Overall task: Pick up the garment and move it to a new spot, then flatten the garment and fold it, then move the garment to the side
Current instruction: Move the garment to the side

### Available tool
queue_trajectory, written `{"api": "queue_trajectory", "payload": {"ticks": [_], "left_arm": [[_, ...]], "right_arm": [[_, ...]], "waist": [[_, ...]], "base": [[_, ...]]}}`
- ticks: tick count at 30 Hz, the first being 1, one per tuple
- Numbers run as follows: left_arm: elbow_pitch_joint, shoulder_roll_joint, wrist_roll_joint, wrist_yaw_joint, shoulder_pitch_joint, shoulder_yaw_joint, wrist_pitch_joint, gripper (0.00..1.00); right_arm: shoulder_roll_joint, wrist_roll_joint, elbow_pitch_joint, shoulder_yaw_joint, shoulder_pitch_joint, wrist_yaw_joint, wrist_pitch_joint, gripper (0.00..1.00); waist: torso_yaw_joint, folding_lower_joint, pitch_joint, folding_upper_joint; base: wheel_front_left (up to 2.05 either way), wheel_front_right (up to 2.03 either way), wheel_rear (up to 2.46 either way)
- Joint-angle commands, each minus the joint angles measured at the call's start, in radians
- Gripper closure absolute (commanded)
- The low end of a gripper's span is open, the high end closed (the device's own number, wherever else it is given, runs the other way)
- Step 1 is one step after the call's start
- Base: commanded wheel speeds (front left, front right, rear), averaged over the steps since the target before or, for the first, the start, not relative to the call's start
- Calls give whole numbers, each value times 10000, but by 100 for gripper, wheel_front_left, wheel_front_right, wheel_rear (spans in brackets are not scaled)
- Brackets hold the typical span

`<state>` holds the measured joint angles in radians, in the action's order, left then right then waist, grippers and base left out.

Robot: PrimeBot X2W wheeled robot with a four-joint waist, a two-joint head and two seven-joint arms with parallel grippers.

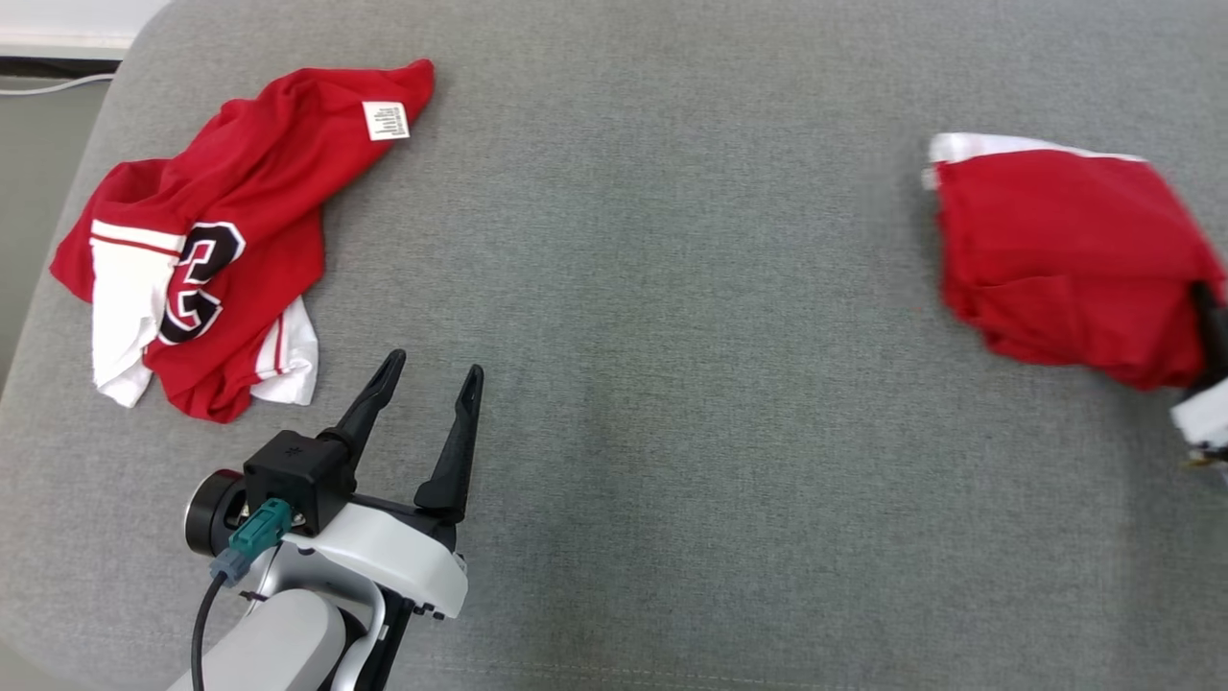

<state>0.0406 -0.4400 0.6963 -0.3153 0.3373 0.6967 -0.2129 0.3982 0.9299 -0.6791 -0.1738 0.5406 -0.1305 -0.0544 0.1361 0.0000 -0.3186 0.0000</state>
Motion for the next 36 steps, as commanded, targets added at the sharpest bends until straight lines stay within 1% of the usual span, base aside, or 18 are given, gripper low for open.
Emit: {"api": "queue_trajectory", "payload": {"ticks": [1,4,8,11,12,17,18,19,24,27,31,34,36], "left_arm": [[-289,-358,74,-79,357,-419,-107,0],[-367,-420,72,-95,382,-448,-97,0],[-461,-510,61,-106,426,-474,-73,0],[-511,-572,49,-104,452,-469,-36,0],[-511,-572,49,-104,452,-469,-36,0],[-561,-624,42,-99,517,-446,32,0],[-572,-637,42,-98,532,-447,42,0],[-582,-650,40,-92,547,-444,51,0],[-567,-717,47,-105,547,-447,75,0],[-507,-760,114,-139,415,-477,64,0],[-443,-884,214,-256,145,-597,19,0],[-461,-968,279,-344,-63,-726,-54,0],[-472,-1040,316,-424,-212,-819,-93,0]], "right_arm": [[696,-284,2,203,-351,-2,-195,100],[1441,-782,-303,740,-547,-2,-298,100],[2076,-1533,-691,1543,-690,-2,-453,100],[2127,-1961,-848,2057,-671,-2,-460,100],[2127,-1961,-848,2057,-671,-2,-460,100],[1793,-2491,-1118,2586,-568,-2,-471,100],[1703,-2562,-1256,2743,-532,-2,-519,71],[1600,-2638,-1346,2854,-500,-2,-565,0],[1300,-2961,-1552,3412,-565,-2,-977,0],[1128,-3150,-1203,3708,-830,-2,-1484,0],[642,-3911,148,3943,-1369,-2,-1952,0],[-24,-4739,1568,4036,-1856,-2,-2040,0],[-580,-5347,2603,3974,-2206,-2,-2056,0]], "waist": [[-154,0,-58,0],[-309,0,-152,0],[-487,0,-272,0],[-593,0,-339,0],[-593,0,-339,0],[-682,0,-403,0],[-693,0,-414,0],[-696,0,-422,0],[-715,0,-345,0],[-752,0,-114,0],[-838,0,304,0],[-856,0,631,0],[-837,0,827,0]], "base": [[0,0,0],[0,0,0],[0,0,0],[0,0,0],[0,0,0],[0,0,0],[0,0,0],[0,0,0],[0,0,0],[0,0,0],[0,0,0],[0,0,0],[0,0,0]]}}
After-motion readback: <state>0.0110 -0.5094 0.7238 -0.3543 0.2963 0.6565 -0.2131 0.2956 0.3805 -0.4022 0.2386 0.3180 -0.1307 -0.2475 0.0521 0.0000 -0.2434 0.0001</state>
